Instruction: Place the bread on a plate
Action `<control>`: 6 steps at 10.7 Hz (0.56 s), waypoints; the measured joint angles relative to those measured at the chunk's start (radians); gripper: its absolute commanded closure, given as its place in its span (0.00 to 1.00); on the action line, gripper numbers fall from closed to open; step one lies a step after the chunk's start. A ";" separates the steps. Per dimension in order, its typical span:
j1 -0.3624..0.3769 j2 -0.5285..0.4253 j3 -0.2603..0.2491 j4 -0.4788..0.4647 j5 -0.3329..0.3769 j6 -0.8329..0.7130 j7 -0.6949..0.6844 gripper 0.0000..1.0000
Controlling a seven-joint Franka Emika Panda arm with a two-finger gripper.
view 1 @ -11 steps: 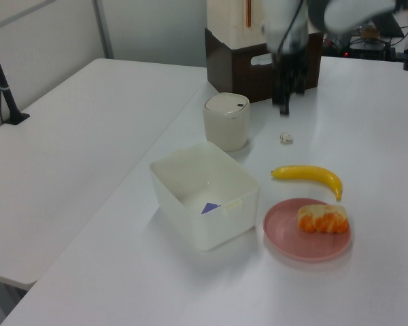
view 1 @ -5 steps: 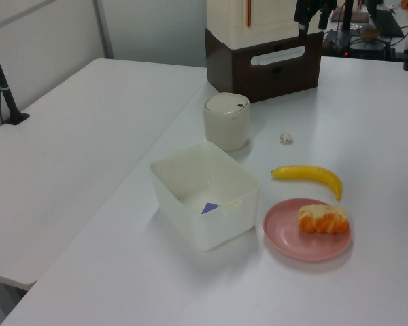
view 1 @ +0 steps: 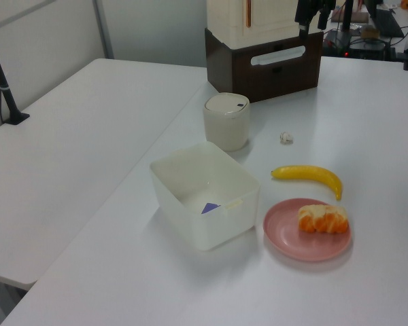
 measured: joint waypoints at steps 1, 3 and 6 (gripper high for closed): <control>0.007 -0.005 -0.030 0.001 0.000 0.000 -0.079 0.00; 0.023 -0.026 -0.097 0.001 0.026 0.000 -0.148 0.00; 0.075 -0.034 -0.110 -0.001 0.035 0.000 -0.099 0.00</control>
